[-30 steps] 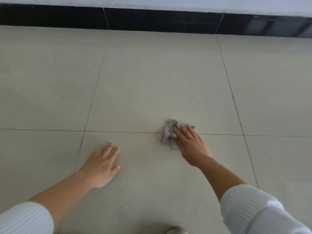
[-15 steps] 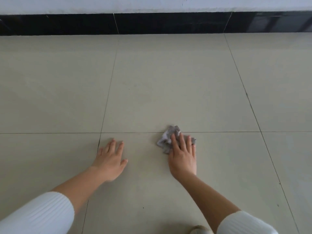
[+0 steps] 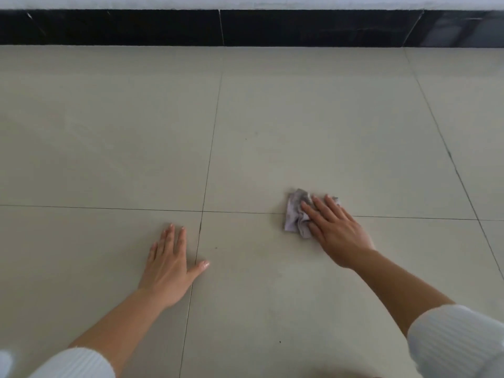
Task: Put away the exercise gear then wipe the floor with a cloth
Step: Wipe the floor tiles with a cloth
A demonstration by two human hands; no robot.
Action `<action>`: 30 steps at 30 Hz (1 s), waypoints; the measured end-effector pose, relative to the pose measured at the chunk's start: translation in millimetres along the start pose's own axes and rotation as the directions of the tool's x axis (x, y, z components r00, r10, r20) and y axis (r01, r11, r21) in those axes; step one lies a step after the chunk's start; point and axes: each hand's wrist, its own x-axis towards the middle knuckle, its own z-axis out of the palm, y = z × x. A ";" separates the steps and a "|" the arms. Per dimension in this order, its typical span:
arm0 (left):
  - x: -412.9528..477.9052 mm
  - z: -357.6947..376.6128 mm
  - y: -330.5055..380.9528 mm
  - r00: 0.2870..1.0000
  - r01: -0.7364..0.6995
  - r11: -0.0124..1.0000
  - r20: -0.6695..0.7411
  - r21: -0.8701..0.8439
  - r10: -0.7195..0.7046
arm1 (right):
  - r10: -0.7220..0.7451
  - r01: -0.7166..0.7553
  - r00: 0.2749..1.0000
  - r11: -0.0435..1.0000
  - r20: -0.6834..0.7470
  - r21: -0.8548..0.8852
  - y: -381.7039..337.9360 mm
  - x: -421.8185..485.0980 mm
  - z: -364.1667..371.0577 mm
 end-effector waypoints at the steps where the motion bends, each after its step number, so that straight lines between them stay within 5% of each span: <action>1: -0.2 0.4 -3.2 1.000 -0.008 1.000 0.000 0.008 0.008 | 0.119 -0.120 0.993 0.992 0.022 0.039 2.4 6.8 -3.1; 4: -0.3 4.0 -10.6 1.000 -0.023 1.000 -0.018 0.015 0.023 | 0.385 -0.393 0.920 0.899 0.080 0.194 -25.2 29.0 -11.2; 7: 0.7 9.2 -18.2 0.998 -0.038 0.999 -0.041 -0.005 0.038 | 0.433 -0.438 0.898 0.866 0.078 0.242 -73.7 41.4 -9.5; 11: 3.5 12.7 -32.1 0.993 -0.064 0.997 -0.099 -0.036 0.060 | 0.120 -0.142 0.987 0.964 0.107 0.225 -133.8 41.7 -9.1; 13: 5.6 14.6 -38.0 0.987 -0.099 0.995 -0.129 -0.024 0.095 | -0.135 0.121 0.987 0.981 0.087 0.151 -160.8 32.0 -6.5; 18: 25.7 6.5 -43.5 0.976 -0.117 0.992 -0.192 -0.046 0.106 | -0.580 0.581 0.803 0.813 0.136 0.038 -179.4 3.0 20.5; 21: 40.8 2.5 -37.4 0.984 -0.027 0.998 -0.177 -0.058 0.016 | -0.642 0.649 0.758 0.761 0.117 -0.026 -148.6 21.5 20.7; 26: 49.6 12.1 -36.0 0.984 -0.035 0.992 -0.177 -0.120 0.013 | -0.211 0.212 0.977 0.977 0.025 -0.025 -77.7 76.1 -3.0; 28: 50.0 16.2 -37.6 0.981 -0.039 0.990 -0.191 -0.138 0.012 | 0.062 -0.061 0.998 0.997 -0.028 0.041 -43.1 93.9 -13.6; 30: 50.3 19.6 -38.5 0.976 -0.043 0.988 -0.215 -0.149 0.010 | 0.319 -0.327 0.945 0.938 0.076 0.118 -22.4 109.0 -22.5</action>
